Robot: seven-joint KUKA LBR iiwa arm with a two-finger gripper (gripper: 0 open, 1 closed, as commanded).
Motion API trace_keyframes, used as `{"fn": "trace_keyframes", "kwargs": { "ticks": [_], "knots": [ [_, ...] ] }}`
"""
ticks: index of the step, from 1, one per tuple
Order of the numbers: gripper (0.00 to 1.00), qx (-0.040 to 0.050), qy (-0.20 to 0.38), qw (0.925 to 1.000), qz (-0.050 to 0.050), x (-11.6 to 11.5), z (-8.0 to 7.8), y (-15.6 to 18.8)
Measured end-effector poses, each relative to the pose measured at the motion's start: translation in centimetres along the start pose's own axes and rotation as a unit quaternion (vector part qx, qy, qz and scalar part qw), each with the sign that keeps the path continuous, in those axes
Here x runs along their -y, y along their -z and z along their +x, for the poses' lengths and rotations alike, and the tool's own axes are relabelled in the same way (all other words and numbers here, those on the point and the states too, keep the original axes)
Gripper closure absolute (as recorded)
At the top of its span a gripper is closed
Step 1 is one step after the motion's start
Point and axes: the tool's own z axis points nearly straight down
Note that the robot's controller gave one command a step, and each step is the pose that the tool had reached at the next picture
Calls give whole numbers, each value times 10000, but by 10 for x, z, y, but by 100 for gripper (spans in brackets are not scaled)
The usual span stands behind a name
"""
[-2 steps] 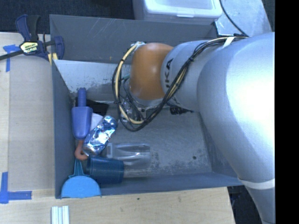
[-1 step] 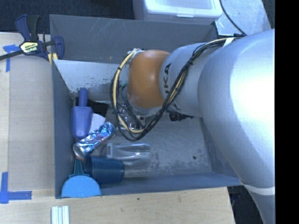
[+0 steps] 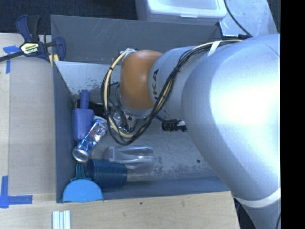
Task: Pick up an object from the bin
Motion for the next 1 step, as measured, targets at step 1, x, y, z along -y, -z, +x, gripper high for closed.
{"fn": "trace_keyframes", "kwargs": {
  "ticks": [1],
  "knots": [
    [100,-16,-257,9997,13,-8,-6,2]
  ]
}}
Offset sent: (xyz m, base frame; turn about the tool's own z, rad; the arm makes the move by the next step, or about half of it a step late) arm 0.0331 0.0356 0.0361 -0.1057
